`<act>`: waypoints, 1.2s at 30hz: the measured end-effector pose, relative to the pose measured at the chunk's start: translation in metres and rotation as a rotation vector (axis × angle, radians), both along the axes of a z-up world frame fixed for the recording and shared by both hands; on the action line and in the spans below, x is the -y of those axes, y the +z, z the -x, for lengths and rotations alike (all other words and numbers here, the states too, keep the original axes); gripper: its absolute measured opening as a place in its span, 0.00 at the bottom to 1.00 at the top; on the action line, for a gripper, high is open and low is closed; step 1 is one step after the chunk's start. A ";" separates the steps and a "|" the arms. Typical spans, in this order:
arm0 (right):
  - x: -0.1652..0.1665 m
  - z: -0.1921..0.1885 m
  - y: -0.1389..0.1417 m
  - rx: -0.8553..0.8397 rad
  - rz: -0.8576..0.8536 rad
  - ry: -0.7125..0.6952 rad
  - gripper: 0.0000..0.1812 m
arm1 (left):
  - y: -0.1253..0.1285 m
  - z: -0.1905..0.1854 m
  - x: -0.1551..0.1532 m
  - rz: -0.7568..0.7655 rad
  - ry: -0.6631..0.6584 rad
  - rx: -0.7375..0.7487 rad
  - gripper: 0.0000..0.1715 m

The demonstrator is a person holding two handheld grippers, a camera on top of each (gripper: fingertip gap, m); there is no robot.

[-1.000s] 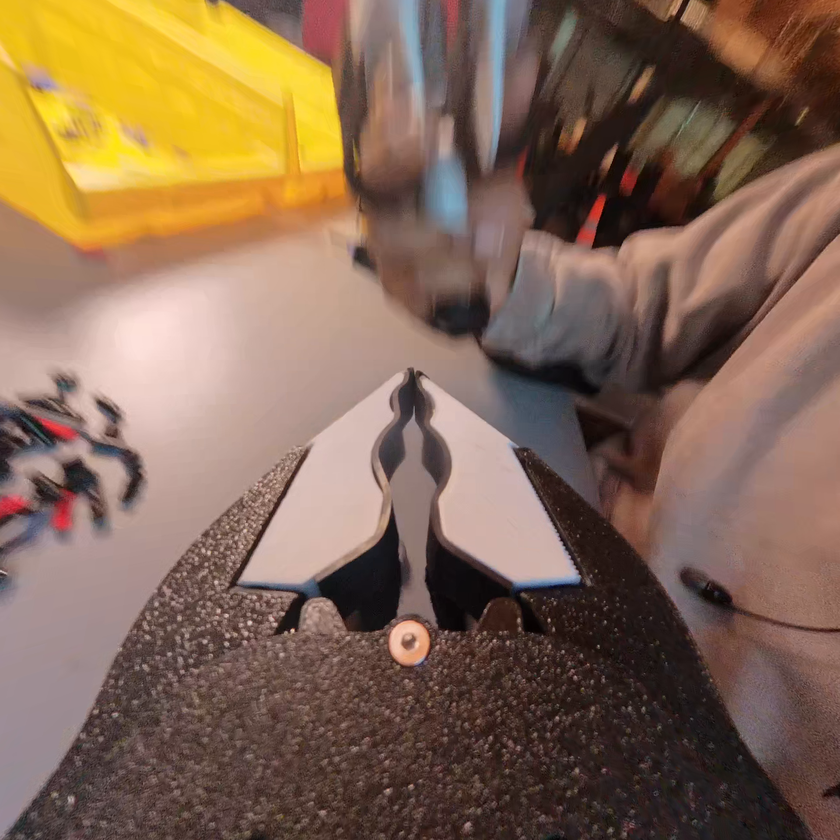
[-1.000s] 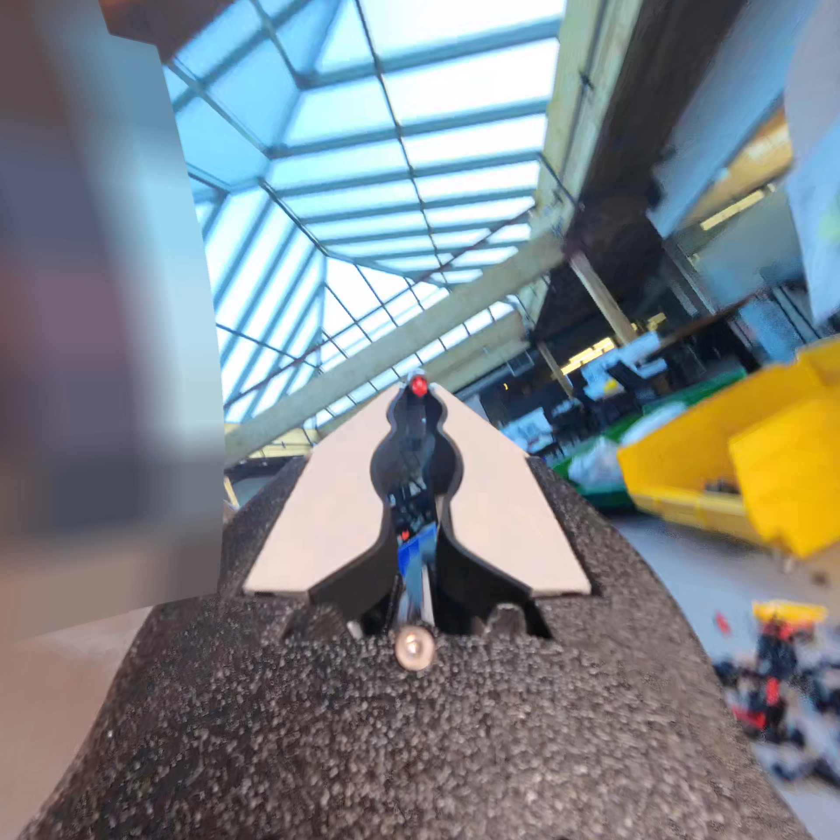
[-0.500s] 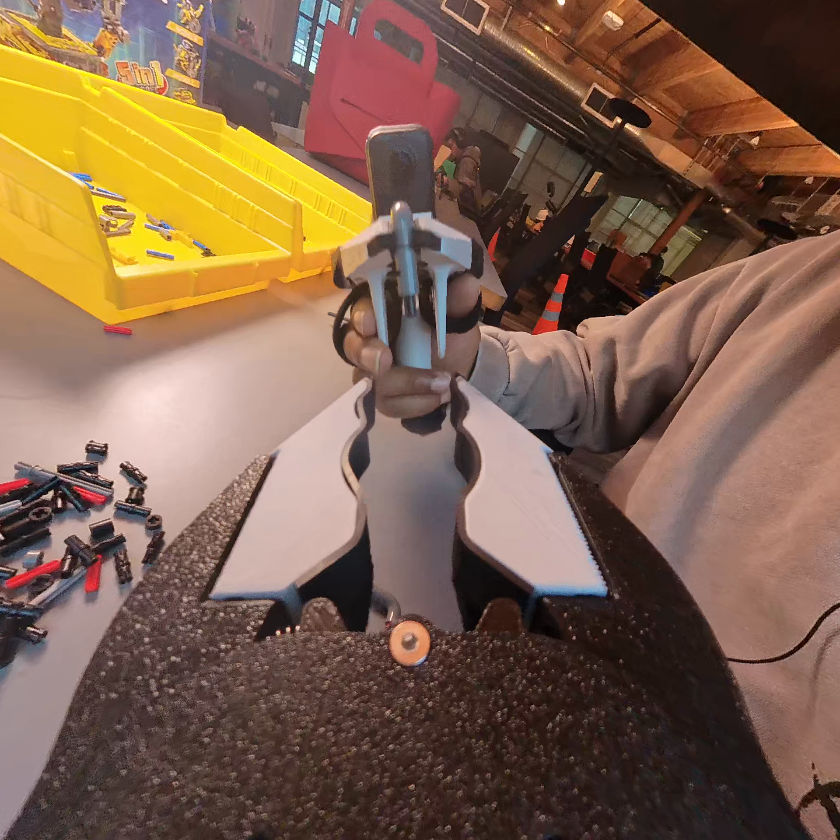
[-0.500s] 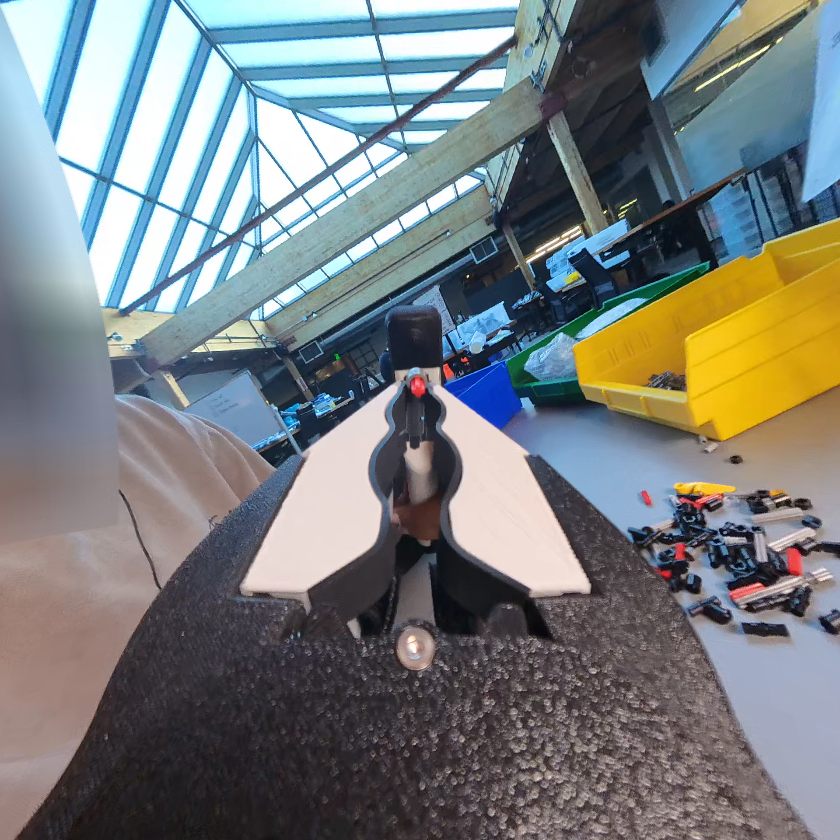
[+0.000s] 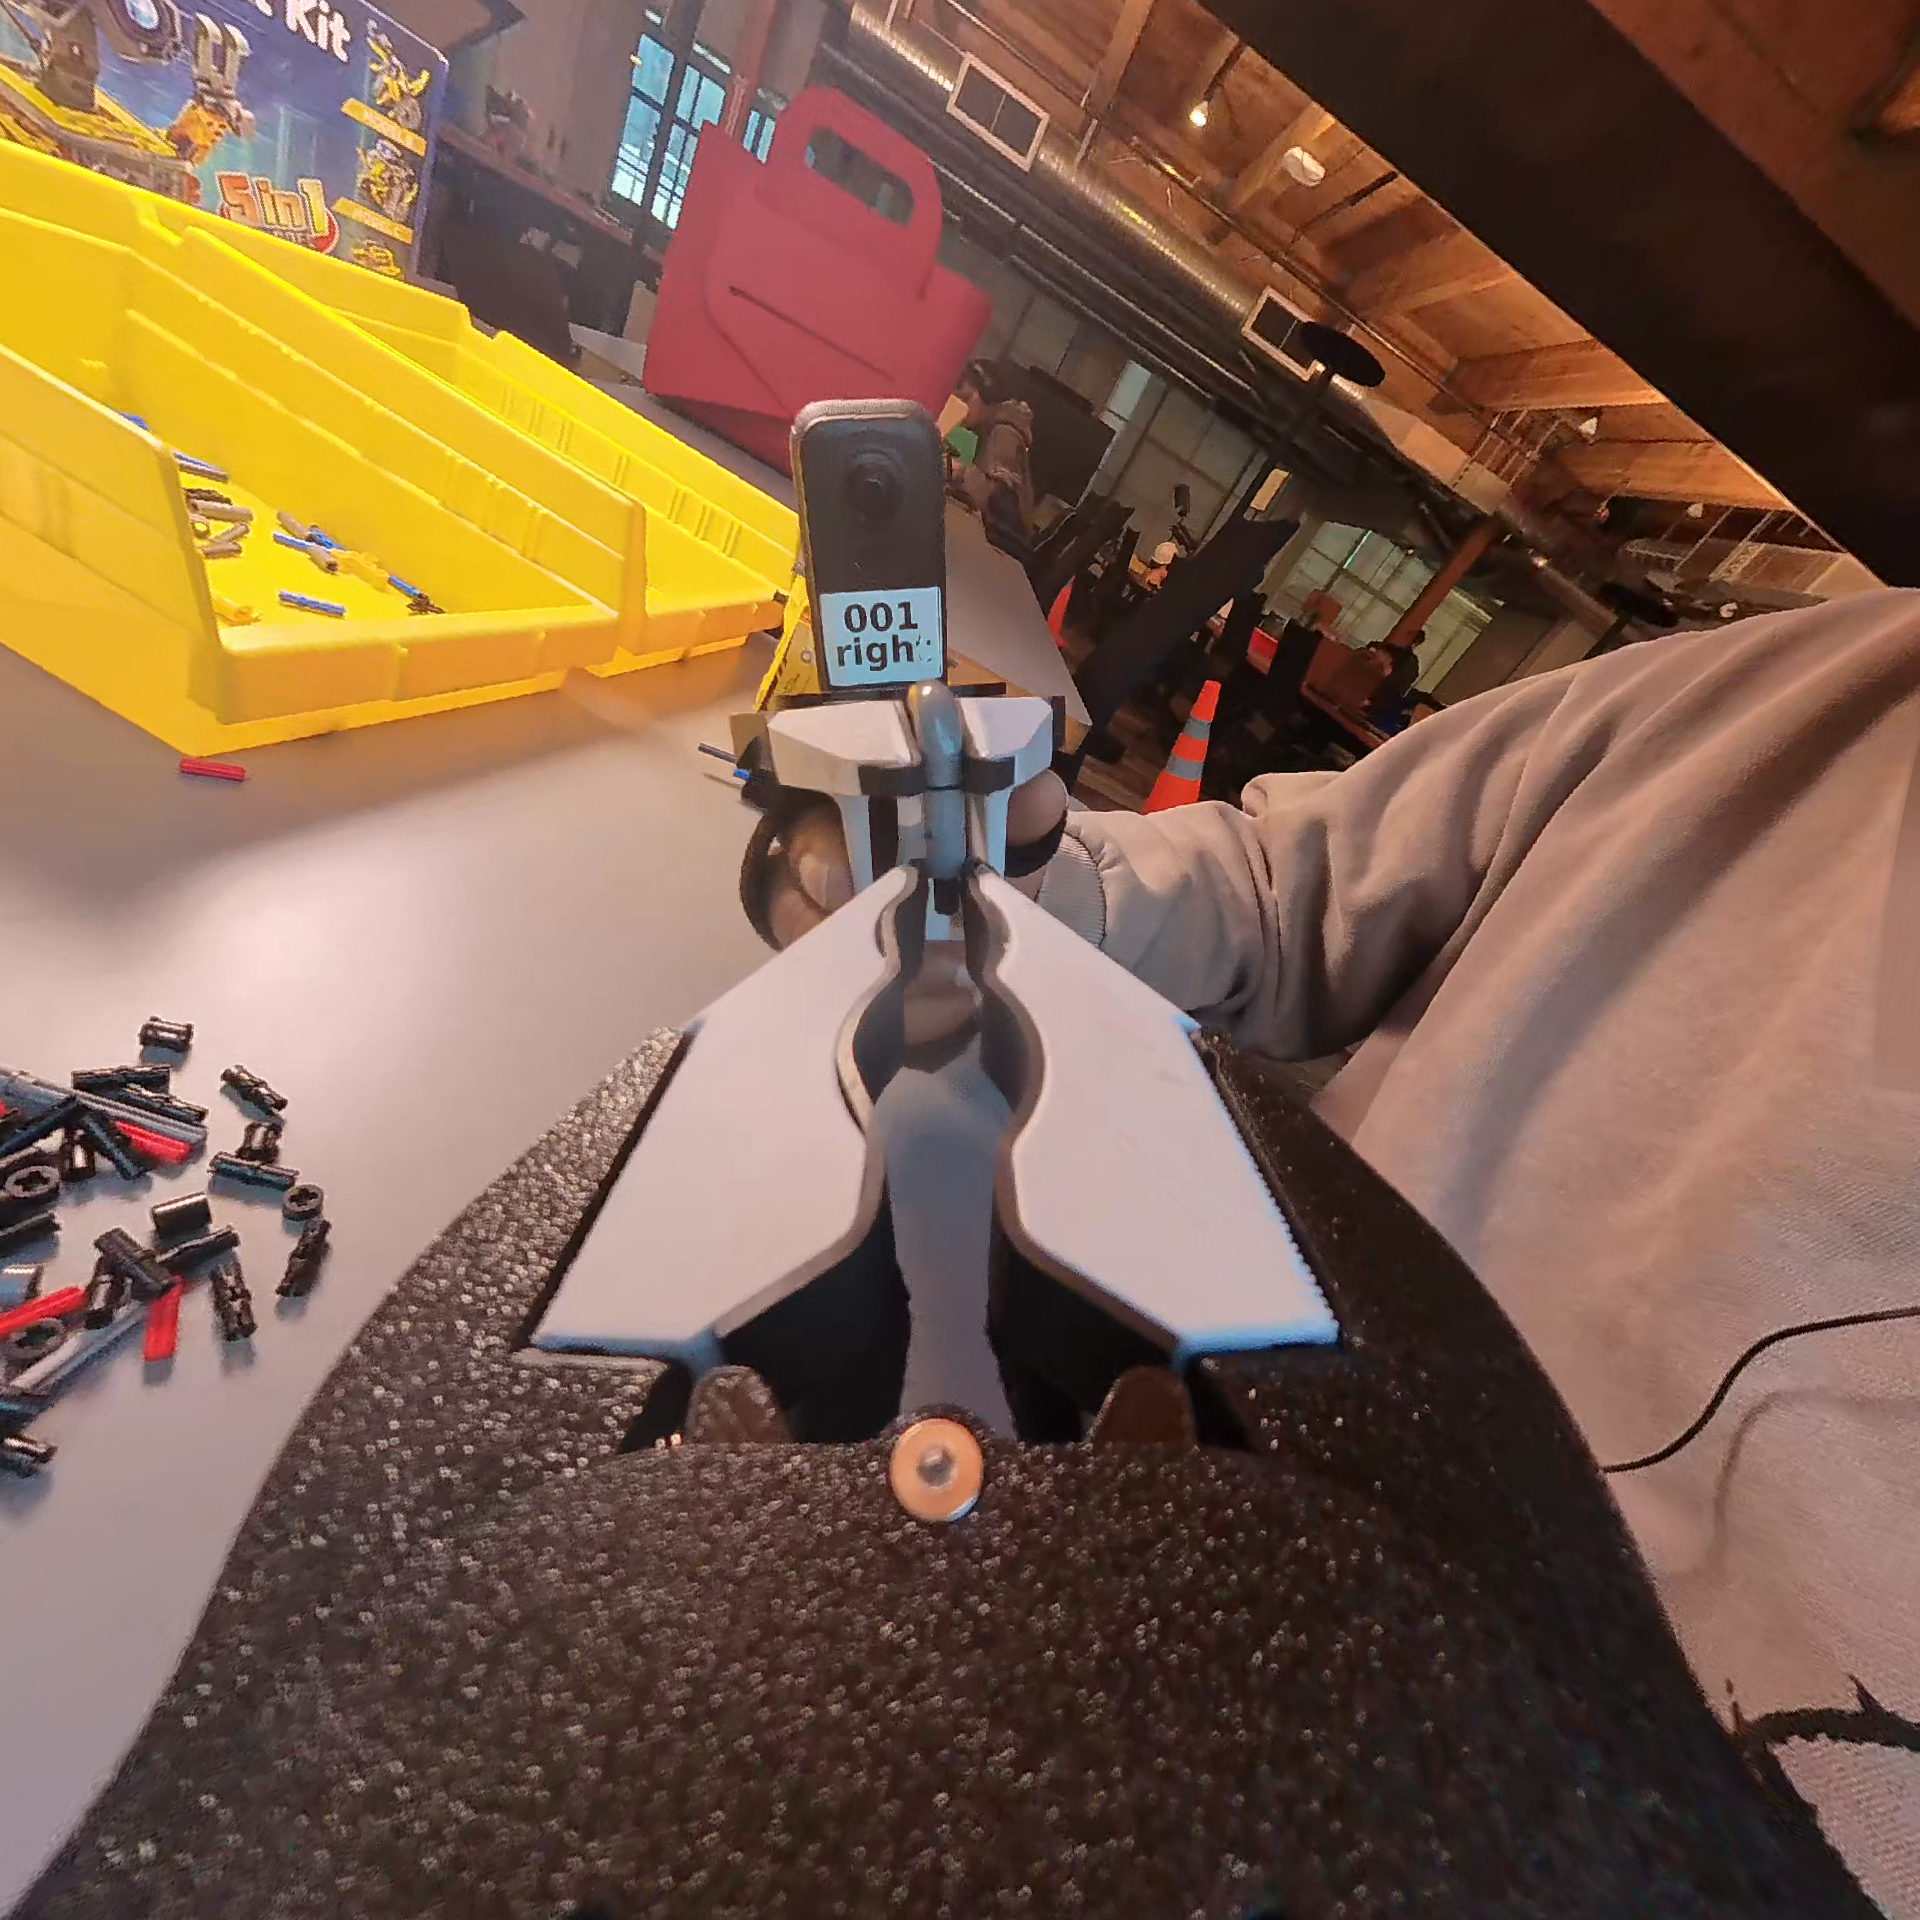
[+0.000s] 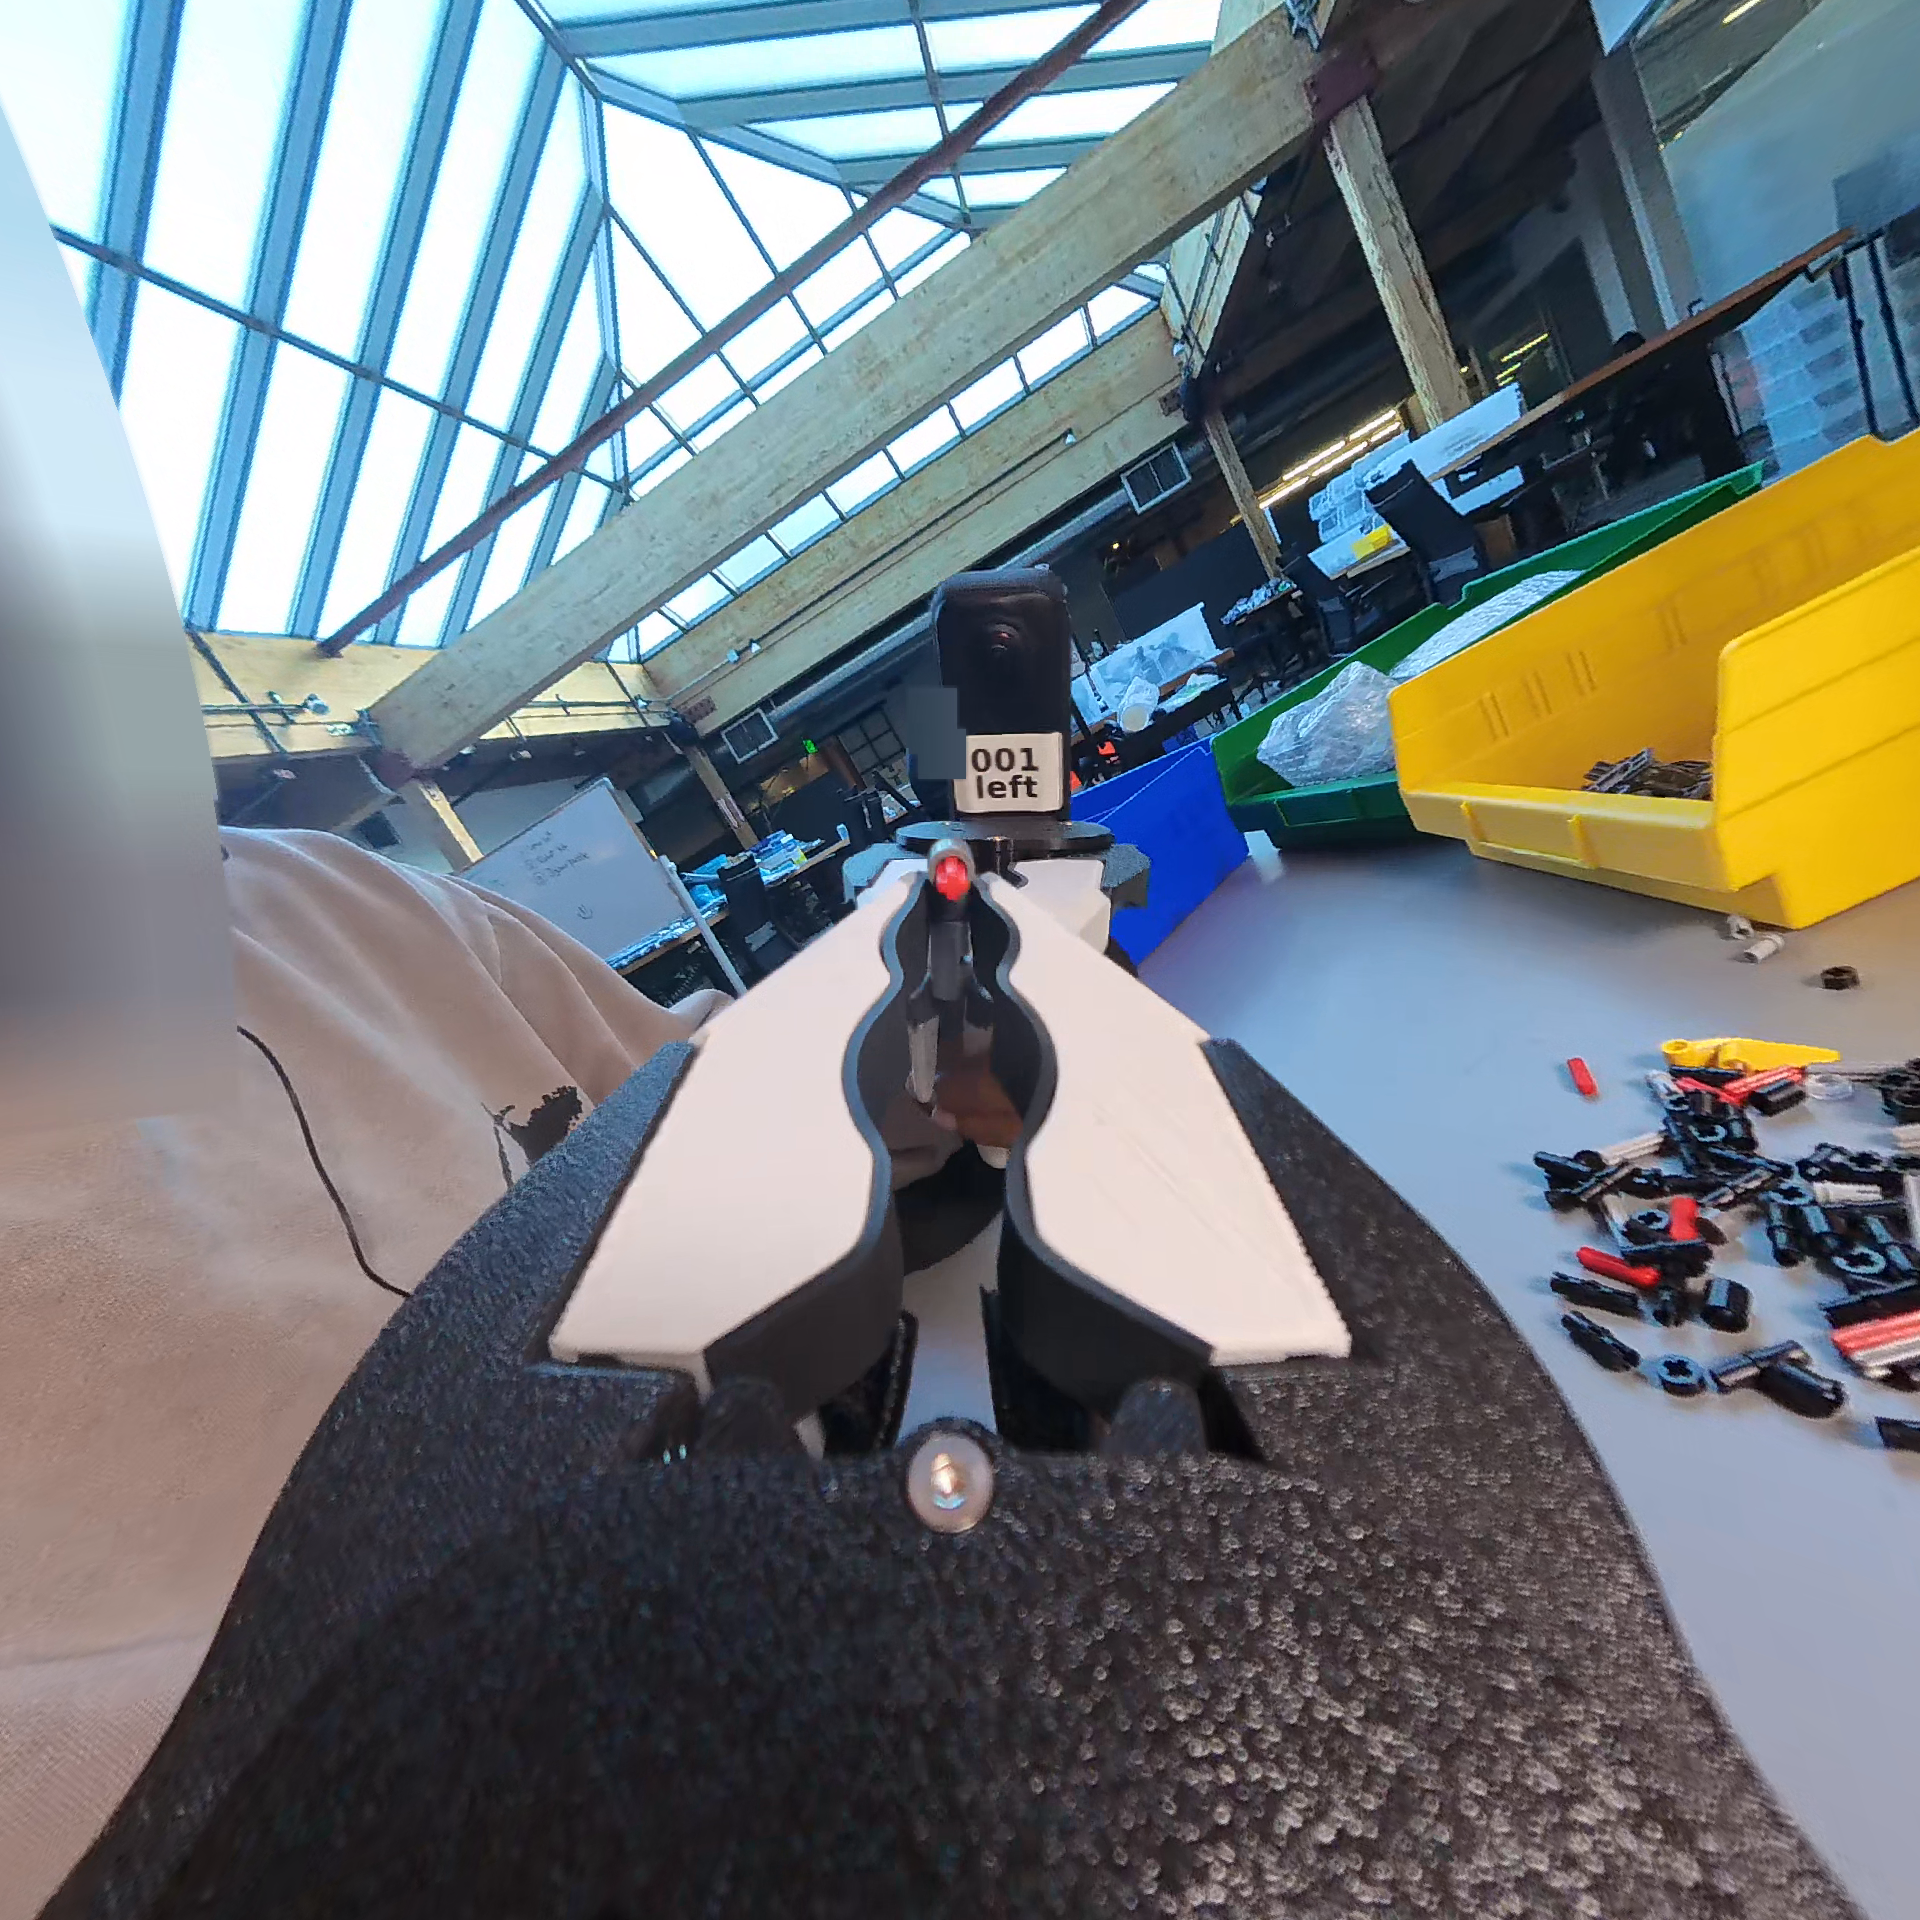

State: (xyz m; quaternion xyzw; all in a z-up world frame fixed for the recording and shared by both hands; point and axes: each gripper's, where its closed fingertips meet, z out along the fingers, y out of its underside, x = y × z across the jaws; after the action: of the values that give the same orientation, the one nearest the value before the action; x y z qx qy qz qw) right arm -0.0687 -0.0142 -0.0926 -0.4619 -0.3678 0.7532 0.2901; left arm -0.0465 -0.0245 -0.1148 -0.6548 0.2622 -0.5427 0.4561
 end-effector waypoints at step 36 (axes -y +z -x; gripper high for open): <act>-0.041 -0.017 0.003 0.000 -0.016 -0.148 0.03 | -0.020 0.025 -0.023 -0.024 0.177 -0.095 0.19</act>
State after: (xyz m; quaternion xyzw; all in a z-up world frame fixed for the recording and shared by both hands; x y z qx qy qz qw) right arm -0.0516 0.0264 -0.0895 -0.4857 -0.3386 0.7265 0.3487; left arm -0.0716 -0.0016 -0.1350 -0.6948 0.2311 -0.4656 0.4970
